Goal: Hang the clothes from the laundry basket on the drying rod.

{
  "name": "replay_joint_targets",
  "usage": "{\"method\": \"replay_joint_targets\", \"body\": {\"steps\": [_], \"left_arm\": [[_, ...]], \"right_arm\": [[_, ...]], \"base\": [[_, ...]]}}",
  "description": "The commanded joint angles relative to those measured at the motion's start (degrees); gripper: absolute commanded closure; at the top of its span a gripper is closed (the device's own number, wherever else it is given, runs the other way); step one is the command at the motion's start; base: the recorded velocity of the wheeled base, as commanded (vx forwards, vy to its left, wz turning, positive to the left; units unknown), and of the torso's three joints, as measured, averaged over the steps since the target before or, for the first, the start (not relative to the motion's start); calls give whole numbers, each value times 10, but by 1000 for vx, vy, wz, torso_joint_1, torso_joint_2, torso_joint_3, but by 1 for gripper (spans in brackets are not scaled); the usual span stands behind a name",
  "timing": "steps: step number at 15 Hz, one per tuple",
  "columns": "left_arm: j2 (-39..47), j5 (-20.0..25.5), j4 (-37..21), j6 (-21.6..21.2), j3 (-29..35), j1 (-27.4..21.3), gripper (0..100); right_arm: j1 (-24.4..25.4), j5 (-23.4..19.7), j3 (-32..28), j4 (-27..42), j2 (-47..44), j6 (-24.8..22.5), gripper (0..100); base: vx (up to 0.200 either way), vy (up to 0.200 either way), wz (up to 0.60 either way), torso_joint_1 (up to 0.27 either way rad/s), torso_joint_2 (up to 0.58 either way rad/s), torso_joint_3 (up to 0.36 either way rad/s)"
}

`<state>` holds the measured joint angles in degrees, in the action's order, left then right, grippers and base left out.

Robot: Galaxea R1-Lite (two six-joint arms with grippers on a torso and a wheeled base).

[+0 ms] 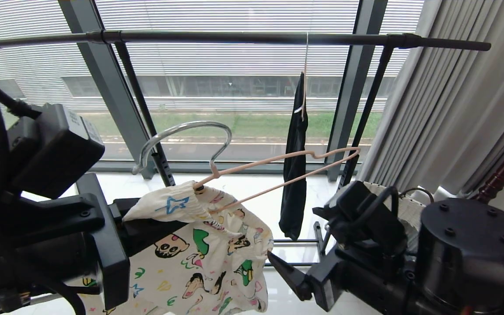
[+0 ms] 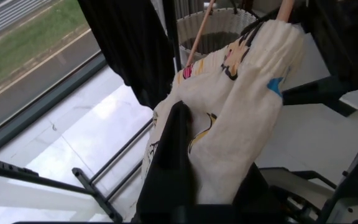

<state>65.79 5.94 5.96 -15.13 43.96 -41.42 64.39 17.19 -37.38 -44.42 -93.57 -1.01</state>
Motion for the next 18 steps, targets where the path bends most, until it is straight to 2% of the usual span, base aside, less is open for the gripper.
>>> {"method": "replay_joint_targets", "body": {"steps": [1,4,6,9,11,12,14,16,18], "left_arm": [[-5,0,0,0,2,-13,100],[-6,0,0,-1,6,-22,100],[-4,0,0,-1,7,-22,100],[-6,-2,0,0,9,-38,100],[-8,-5,0,2,8,-37,100],[-11,-5,0,12,8,-32,100],[-10,-15,0,31,6,-32,100],[-8,-48,0,45,-5,-22,100],[-8,-61,0,45,-25,-5,100]], "right_arm": [[-19,14,-35,-18,-69,3,0],[-38,21,-38,-23,-74,3,0],[-5,21,-32,-23,-76,1,0],[4,38,-27,-23,-107,-2,0],[-9,84,-21,-23,-125,-36,0],[-24,92,-8,-23,-126,-65,0],[-58,93,13,-34,-121,-105,0],[-89,94,22,-65,-115,-127,0],[-118,94,38,-97,-101,-163,0]], "base": [[0,0,0,0,0,0],[0,0,0,0,0,0],[0,0,0,0,0,0],[0,0,0,0,0,0],[0,0,0,0,0,0],[0,0,0,0,0,0],[0,0,0,0,0,0],[0,0,0,0,0,0],[0,0,0,0,0,0]]}}
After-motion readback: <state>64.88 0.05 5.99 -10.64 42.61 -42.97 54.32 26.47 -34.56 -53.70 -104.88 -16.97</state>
